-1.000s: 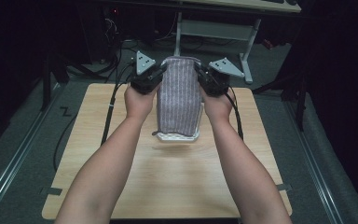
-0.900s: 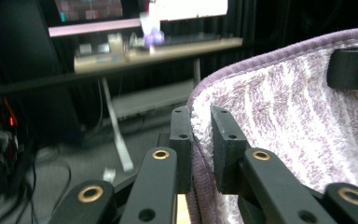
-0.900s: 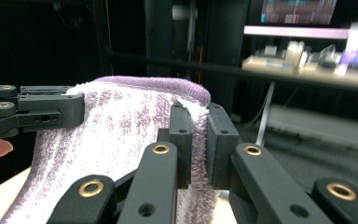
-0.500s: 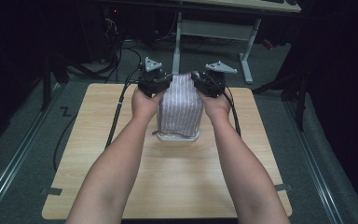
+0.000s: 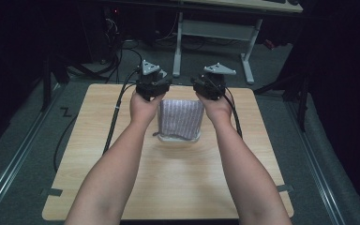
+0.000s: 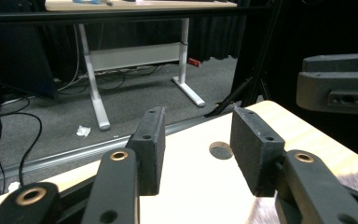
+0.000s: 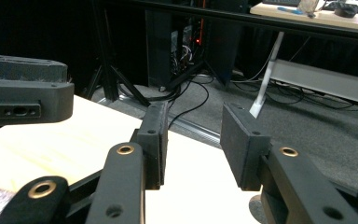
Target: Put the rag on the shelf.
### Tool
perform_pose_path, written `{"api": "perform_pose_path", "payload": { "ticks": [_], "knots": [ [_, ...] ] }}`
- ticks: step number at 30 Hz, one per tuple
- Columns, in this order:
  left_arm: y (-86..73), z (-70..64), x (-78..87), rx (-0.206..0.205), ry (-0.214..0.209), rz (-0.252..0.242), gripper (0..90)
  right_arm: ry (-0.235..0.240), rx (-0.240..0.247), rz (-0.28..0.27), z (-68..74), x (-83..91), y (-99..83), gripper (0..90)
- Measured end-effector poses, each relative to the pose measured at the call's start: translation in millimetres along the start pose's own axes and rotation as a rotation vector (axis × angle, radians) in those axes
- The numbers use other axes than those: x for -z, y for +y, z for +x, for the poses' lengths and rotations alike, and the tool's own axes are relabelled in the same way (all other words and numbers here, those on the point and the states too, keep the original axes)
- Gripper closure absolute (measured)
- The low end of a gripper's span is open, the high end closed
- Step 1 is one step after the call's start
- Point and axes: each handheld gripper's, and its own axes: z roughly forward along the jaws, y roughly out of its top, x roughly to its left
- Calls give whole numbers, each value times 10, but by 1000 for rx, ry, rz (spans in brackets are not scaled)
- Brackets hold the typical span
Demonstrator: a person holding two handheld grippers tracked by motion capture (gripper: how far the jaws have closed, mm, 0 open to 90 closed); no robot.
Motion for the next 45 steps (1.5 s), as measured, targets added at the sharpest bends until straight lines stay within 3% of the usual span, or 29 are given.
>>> {"api": "perform_pose_path", "payload": {
  "ticks": [13,20,28,37,41,45],
  "knots": [
    [-41,-136,303,-26,-20,-29,541,17,29,-15,96,280,-71,673],
    [-156,-210,524,-6,-26,-30,529,20,31,-37,161,489,-150,674],
    [-237,-274,721,-10,-29,-29,528,25,74,-44,288,716,-297,688],
    [-277,-340,893,-27,-66,-38,522,23,93,-47,331,929,-428,684],
    [-367,-312,908,-19,-72,-17,518,22,96,-33,297,972,-488,672],
    [-564,-277,928,-11,-84,12,513,22,103,-17,279,1021,-595,665]
  ]
}}
